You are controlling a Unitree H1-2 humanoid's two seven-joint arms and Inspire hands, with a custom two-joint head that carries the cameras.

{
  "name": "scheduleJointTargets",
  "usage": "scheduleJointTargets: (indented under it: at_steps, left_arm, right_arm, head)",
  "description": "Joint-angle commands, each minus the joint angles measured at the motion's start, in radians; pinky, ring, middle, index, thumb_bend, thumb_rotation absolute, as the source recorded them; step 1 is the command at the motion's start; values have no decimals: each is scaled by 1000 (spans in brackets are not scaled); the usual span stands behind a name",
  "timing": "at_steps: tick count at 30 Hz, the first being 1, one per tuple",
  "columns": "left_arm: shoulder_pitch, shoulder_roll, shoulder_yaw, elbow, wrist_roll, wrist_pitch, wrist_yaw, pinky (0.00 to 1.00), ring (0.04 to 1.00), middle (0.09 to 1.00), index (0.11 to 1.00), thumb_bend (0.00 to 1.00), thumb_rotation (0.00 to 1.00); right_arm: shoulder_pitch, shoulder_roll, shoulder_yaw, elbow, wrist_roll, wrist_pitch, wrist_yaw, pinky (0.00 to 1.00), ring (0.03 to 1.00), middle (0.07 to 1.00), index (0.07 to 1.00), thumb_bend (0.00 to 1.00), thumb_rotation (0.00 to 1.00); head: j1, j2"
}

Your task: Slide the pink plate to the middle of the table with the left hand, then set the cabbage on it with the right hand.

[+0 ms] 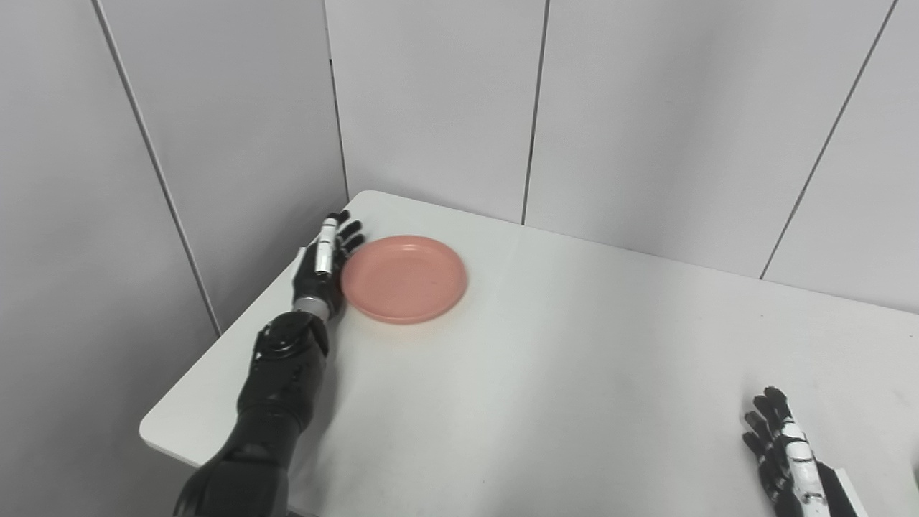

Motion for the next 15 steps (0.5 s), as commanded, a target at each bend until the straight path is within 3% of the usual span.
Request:
scheduleJointTargets:
  at_steps: [1, 15]
  left_arm:
    - [22, -20, -15, -5, 0, 63, -14, 897, 898, 894, 886, 349, 1000]
    - [54, -109, -68, -112, -3, 143, -69, 875, 881, 886, 877, 350, 1000]
  right_arm:
    - [2, -5, -1, -7, -1, 16, 2, 1000, 1000, 1000, 1000, 100, 1000]
    - [2, 5, 7, -1, -8, 9, 0, 1000, 1000, 1000, 1000, 124, 1000]
  head:
    - [1, 1]
    - [-63, 16]
